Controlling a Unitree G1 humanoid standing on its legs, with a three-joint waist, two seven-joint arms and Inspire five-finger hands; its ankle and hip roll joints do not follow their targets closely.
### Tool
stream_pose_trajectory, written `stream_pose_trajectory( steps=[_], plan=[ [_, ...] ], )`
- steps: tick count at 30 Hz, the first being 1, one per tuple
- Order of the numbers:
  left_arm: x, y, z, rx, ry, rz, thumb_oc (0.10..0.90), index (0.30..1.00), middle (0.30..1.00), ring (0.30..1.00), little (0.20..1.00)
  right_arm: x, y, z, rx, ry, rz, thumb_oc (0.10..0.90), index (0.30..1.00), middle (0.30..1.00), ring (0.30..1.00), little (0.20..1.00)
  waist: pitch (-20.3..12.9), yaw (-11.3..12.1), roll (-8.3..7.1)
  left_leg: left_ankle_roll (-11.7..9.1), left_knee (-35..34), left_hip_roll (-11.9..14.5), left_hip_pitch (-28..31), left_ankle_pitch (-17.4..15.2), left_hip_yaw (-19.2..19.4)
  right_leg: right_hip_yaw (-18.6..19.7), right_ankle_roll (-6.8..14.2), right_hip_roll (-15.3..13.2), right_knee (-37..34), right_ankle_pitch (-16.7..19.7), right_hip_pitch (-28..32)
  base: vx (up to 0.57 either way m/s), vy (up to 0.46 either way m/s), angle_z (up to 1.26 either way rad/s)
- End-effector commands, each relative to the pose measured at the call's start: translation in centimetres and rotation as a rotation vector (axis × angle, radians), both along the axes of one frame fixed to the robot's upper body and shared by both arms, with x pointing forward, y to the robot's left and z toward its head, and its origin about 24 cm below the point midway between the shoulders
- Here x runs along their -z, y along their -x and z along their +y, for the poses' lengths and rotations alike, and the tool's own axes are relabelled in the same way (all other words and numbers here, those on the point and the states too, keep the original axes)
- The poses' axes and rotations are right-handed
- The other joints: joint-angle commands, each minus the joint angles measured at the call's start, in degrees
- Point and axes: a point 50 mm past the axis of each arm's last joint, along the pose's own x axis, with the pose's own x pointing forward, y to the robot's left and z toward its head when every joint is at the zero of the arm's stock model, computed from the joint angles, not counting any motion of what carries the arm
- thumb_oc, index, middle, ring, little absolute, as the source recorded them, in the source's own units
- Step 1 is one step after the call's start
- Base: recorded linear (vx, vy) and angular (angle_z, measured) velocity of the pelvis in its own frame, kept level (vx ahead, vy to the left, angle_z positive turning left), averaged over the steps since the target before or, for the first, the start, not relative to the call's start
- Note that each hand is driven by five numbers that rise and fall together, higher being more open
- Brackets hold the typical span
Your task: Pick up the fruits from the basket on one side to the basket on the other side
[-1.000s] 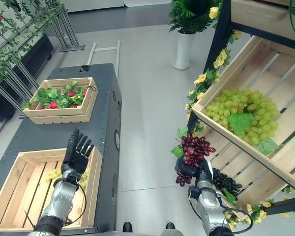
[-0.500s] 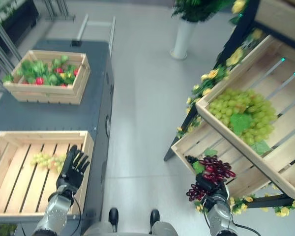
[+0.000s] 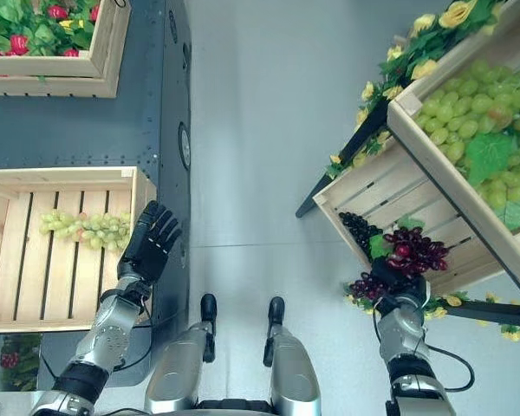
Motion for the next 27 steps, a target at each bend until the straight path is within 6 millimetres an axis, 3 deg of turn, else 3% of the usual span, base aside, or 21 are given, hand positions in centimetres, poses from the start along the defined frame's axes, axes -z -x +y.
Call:
stream_pose_trajectory(
  steps=[1, 5, 8, 9, 12, 18, 27],
  plan=[
    [-6.0, -0.6, -1.7, 0.165, -0.041, -0.342, 0.8, 0.9, 0.9, 0.9, 0.9, -7.9, 0.0, -5.8, 0.161, 0.241, -0.221, 0.4, 0.3, 0.3, 0.3, 0.3, -0.4, 0.3, 0.8, 2.2, 9.5, -5.7, -2.4, -9.4, -0.8, -3.6, -4.9, 2.5, 11.0, -5.1, -2.5, -0.05, -0.002, 0.03],
    [-9.2, -0.2, -4.2, 0.329, -0.092, -0.575, 0.8, 0.9, 0.9, 0.9, 0.9, -10.9, -0.7, -7.1, 0.172, 0.302, -0.266, 0.4, 0.3, 0.3, 0.3, 0.3, -0.4, -0.2, 1.56, 2.3, 12.1, -5.8, -5.0, -10.4, -0.9, -3.3, -5.5, 2.3, 14.6, -6.5, -5.5, -0.03, 0.018, 0.02],
    [-10.8, -0.4, -4.2, 0.289, -0.086, -0.66, 0.8, 0.9, 0.9, 0.9, 0.9, -11.6, -0.9, -7.7, 0.172, 0.311, -0.272, 0.4, 0.3, 0.3, 0.3, 0.3, -0.4, -0.3, 1.65, 2.3, 12.6, -5.8, -5.1, -10.6, -1.0, -3.1, -5.6, 2.2, 15.6, -7.0, -5.7, 0.0, -0.004, -0.04],
    [-12.3, -0.7, -4.1, 0.272, -0.119, -0.734, 0.8, 0.9, 0.9, 0.9, 0.9, -11.7, -0.8, -8.2, 0.178, 0.325, -0.269, 0.4, 0.3, 0.3, 0.3, 0.3, -0.4, -0.2, 1.54, 2.2, 12.8, -5.7, -4.8, -10.8, -1.0, -3.1, -5.7, 2.2, 15.6, -7.3, -5.3, 0.01, -0.032, -0.13],
    [-13.6, -0.8, -4.2, 0.286, -0.119, -0.784, 0.8, 0.9, 0.9, 0.9, 0.9, -12.3, -1.0, -8.6, 0.194, 0.35, -0.256, 0.4, 0.3, 0.3, 0.3, 0.3, -0.4, 0.1, 1.49, 2.2, 13.2, -5.6, -4.7, -11.0, -0.9, -3.4, -5.7, 2.3, 16.0, -7.5, -4.9, 0.0, -0.026, -0.04],
    [-14.0, -0.6, -4.5, 0.379, -0.071, -0.782, 0.8, 0.9, 0.9, 0.9, 0.9, -13.9, -1.1, -9.5, 0.234, 0.391, -0.225, 0.4, 0.3, 0.3, 0.3, 0.3, -0.4, 0.7, 1.77, 2.4, 16.2, -5.8, -6.5, -12.2, -1.4, -3.9, -5.8, 1.9, 19.2, -8.3, -6.7, 0.0, -0.005, 0.0],
    [-13.4, 0.2, -6.7, 0.522, -0.029, -0.754, 0.8, 0.9, 0.9, 0.9, 0.9, -17.7, -1.4, -11.5, 0.239, 0.51, -0.118, 0.4, 0.3, 0.3, 0.3, 0.3, -0.4, 1.3, 1.89, 3.6, 22.8, -6.0, -14.4, -14.4, -1.4, -3.8, -5.8, 1.1, 26.4, -9.7, -15.0, -0.03, -0.014, 0.02]
  ],
)
